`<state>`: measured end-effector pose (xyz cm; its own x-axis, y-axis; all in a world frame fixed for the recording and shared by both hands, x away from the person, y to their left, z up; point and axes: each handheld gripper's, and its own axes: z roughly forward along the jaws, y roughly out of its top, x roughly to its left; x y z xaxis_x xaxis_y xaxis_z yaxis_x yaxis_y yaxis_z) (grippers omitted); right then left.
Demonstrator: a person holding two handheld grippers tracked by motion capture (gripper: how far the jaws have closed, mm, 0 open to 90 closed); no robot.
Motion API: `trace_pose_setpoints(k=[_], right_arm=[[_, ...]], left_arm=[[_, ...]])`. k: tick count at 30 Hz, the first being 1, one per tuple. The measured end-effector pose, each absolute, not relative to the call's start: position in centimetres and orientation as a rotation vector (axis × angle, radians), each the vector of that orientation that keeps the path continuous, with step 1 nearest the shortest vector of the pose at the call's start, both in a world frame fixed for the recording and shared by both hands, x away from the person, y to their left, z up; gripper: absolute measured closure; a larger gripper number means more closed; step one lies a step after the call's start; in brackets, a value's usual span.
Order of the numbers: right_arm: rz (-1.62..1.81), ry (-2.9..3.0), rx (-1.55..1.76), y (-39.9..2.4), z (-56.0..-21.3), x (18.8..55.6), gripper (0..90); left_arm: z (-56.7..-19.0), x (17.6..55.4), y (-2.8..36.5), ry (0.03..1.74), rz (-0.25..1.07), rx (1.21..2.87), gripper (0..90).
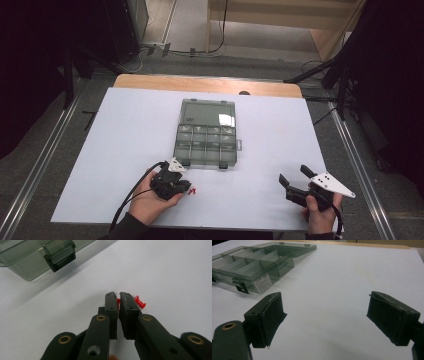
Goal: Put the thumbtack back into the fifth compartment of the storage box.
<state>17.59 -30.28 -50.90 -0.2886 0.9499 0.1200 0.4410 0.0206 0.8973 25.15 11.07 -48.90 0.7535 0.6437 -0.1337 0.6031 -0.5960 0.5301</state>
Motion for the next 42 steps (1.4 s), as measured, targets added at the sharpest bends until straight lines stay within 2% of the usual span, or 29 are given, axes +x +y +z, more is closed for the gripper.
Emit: trace_pose_setpoints(k=[42], right_arm=[[1.248, 1.770, 1.403, -30.1, -51.0, 17.6, 14.1]], left_arm=[[-45.8, 27.2, 12.2, 0.904, 0.085, 2.352, 84.9]])
